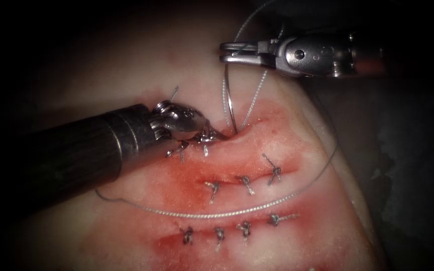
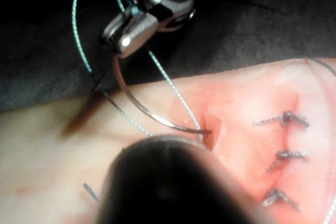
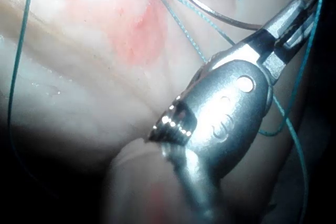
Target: Wound Closure
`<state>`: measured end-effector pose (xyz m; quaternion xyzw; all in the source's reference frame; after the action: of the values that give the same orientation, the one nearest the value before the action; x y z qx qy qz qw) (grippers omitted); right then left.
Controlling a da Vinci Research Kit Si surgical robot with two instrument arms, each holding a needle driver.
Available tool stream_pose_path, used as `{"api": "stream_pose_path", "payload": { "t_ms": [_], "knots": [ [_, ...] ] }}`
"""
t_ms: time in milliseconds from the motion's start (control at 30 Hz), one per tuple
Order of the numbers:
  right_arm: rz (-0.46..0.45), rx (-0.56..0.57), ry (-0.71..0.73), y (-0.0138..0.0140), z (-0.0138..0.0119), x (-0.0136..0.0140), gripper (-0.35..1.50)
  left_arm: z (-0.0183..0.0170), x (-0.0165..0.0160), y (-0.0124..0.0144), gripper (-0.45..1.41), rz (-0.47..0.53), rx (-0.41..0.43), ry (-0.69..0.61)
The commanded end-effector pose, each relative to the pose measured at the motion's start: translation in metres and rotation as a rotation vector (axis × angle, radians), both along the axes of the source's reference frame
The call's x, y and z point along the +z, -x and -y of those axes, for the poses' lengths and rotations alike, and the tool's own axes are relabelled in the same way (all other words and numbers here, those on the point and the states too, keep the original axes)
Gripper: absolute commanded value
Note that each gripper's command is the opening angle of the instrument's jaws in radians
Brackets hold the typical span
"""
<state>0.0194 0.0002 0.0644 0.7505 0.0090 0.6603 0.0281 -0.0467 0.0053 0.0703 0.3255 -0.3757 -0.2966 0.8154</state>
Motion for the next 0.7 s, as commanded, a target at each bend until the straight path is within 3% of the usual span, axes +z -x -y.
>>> {"api": "stream_pose_path", "payload": {
  "t_ms": [33, 700],
  "knots": [
    [-0.004, 0.001, 0.004, -0.0009, -0.0005, 0.0003, -0.35, -0.0012, 0.0, 0.0006, -0.45, 0.002, -0.002, 0.005],
    [-0.003, -0.005, -0.006, -0.0011, 0.0005, 0.0008, -0.35, -0.0012, 0.0, 0.0005, -0.45, 0.003, -0.002, 0.005]
  ]
}}
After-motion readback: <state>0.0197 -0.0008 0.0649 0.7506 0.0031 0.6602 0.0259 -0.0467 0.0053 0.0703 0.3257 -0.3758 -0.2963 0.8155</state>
